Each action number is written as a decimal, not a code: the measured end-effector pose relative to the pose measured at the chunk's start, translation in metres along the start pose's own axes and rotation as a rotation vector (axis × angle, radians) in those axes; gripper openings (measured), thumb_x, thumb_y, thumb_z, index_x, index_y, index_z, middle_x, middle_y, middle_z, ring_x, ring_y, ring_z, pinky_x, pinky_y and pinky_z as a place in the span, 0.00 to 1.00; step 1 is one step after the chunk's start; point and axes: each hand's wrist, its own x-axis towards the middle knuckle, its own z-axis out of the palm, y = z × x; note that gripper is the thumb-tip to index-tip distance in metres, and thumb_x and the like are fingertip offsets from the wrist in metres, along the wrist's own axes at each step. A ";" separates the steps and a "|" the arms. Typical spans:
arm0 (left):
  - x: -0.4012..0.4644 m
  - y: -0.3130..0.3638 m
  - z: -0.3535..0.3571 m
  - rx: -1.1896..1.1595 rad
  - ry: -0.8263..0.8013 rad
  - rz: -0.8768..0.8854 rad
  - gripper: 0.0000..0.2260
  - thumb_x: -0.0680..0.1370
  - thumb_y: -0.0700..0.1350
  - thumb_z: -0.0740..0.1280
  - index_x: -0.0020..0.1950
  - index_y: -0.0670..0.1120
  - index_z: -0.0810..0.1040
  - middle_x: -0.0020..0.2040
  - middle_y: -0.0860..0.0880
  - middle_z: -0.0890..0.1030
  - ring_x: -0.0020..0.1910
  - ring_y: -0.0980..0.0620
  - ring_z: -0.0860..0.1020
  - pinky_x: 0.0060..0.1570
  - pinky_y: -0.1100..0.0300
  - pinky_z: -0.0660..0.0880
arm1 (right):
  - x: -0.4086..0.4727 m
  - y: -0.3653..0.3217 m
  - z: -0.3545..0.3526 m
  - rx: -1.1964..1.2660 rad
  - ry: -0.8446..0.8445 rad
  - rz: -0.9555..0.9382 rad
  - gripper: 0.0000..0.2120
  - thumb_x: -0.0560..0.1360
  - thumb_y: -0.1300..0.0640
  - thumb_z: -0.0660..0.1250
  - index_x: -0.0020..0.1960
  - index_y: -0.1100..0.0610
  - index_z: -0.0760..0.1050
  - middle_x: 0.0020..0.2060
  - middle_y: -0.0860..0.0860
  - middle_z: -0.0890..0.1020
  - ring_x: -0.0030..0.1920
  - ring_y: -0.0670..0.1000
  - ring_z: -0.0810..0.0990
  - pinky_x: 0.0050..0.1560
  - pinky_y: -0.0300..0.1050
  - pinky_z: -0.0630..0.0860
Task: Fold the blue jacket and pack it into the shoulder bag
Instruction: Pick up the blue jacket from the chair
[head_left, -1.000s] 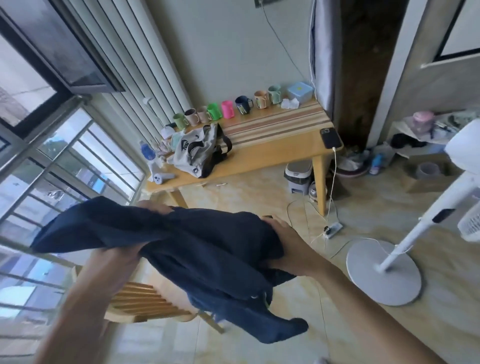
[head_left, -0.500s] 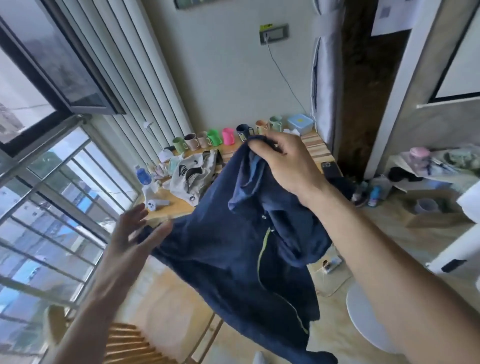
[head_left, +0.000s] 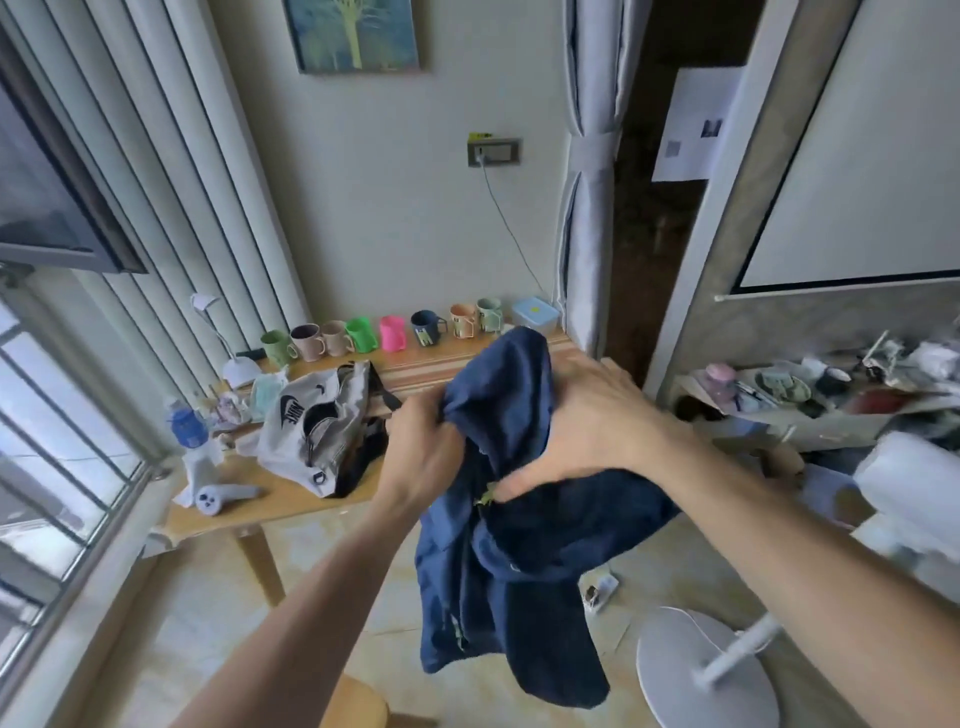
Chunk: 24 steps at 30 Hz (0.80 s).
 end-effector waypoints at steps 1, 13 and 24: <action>0.008 0.002 0.000 -0.017 0.007 0.014 0.10 0.66 0.40 0.55 0.33 0.48 0.76 0.31 0.54 0.82 0.35 0.52 0.78 0.34 0.56 0.71 | 0.008 -0.004 0.022 -0.005 0.044 -0.027 0.49 0.49 0.15 0.65 0.62 0.43 0.74 0.58 0.49 0.82 0.61 0.57 0.78 0.61 0.52 0.74; 0.127 -0.009 -0.028 0.146 -0.019 0.125 0.10 0.67 0.44 0.57 0.36 0.41 0.75 0.33 0.43 0.78 0.36 0.56 0.70 0.33 0.56 0.72 | 0.102 0.071 0.130 0.632 -0.040 0.265 0.19 0.64 0.43 0.81 0.46 0.54 0.83 0.40 0.47 0.86 0.44 0.48 0.83 0.42 0.44 0.77; 0.238 -0.070 -0.098 0.928 -0.284 -0.064 0.12 0.64 0.59 0.81 0.36 0.57 0.81 0.25 0.58 0.75 0.30 0.56 0.74 0.33 0.60 0.67 | 0.259 0.198 0.053 1.230 0.047 0.194 0.03 0.74 0.59 0.74 0.47 0.56 0.83 0.41 0.51 0.89 0.47 0.54 0.87 0.45 0.46 0.79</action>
